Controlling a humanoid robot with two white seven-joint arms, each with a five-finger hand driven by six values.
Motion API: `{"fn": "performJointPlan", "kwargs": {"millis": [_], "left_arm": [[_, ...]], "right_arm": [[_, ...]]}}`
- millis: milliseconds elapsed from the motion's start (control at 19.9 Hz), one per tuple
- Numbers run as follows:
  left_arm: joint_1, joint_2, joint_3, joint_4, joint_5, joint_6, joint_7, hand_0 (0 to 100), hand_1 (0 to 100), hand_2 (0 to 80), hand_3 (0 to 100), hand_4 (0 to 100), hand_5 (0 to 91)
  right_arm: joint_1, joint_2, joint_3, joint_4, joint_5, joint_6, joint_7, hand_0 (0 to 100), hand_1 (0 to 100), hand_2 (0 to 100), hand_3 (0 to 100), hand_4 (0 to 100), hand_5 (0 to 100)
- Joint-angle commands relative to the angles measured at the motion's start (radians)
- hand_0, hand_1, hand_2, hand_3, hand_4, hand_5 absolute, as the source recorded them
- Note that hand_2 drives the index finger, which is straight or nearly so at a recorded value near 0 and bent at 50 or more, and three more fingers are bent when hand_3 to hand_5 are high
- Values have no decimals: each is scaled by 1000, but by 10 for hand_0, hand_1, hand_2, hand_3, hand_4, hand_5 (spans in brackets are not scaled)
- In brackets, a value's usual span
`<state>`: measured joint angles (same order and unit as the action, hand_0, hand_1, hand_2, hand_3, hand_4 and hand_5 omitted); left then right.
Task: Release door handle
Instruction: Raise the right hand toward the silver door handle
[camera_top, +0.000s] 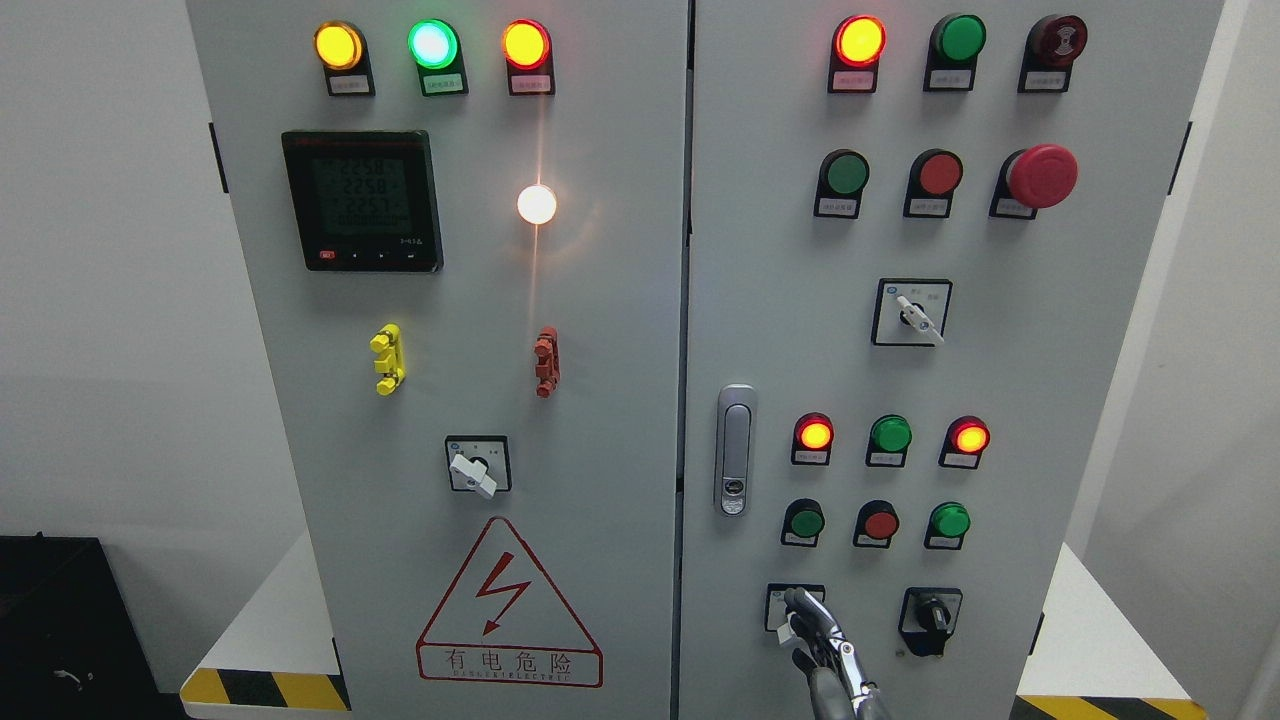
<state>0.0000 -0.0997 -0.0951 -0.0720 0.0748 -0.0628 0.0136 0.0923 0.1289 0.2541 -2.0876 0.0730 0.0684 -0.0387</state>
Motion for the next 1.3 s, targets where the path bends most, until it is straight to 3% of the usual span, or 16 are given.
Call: {"fn": "performJointPlan", "kwargs": {"millis": [0, 602, 652, 752, 953, 1153, 1253], "left_arm": [[17, 0, 0, 0, 0, 0, 0, 120, 556, 0, 0, 0, 0], [17, 0, 0, 0, 0, 0, 0, 120, 556, 0, 0, 0, 0], [17, 0, 0, 0, 0, 0, 0, 120, 556, 0, 0, 0, 0], [17, 0, 0, 0, 0, 0, 0, 120, 556, 0, 0, 0, 0], [17, 0, 0, 1, 0, 0, 0, 120, 556, 0, 0, 0, 0], [17, 0, 0, 0, -1, 0, 0, 120, 556, 0, 0, 0, 0], [17, 0, 0, 0, 0, 0, 0, 120, 556, 0, 0, 0, 0]], "right_arm": [[1, 0, 8, 0, 1, 1, 0, 362, 0, 0, 165, 169, 133], [0, 0, 10, 1, 2, 5, 0, 363, 7, 0, 249, 292, 288], [0, 0, 10, 1, 4, 7, 0, 361, 19, 0, 278, 353, 352], [-2, 0, 8, 1, 7, 8, 0, 349, 71, 0, 399, 487, 458], [-6, -2, 10, 4, 75, 14, 5, 402, 223, 16, 754, 800, 873], [-9, -2, 23, 6, 212, 67, 6, 461, 298, 40, 905, 954, 1000], [-23, -2, 24, 9, 258, 70, 6, 471, 337, 51, 962, 991, 1000]]}}
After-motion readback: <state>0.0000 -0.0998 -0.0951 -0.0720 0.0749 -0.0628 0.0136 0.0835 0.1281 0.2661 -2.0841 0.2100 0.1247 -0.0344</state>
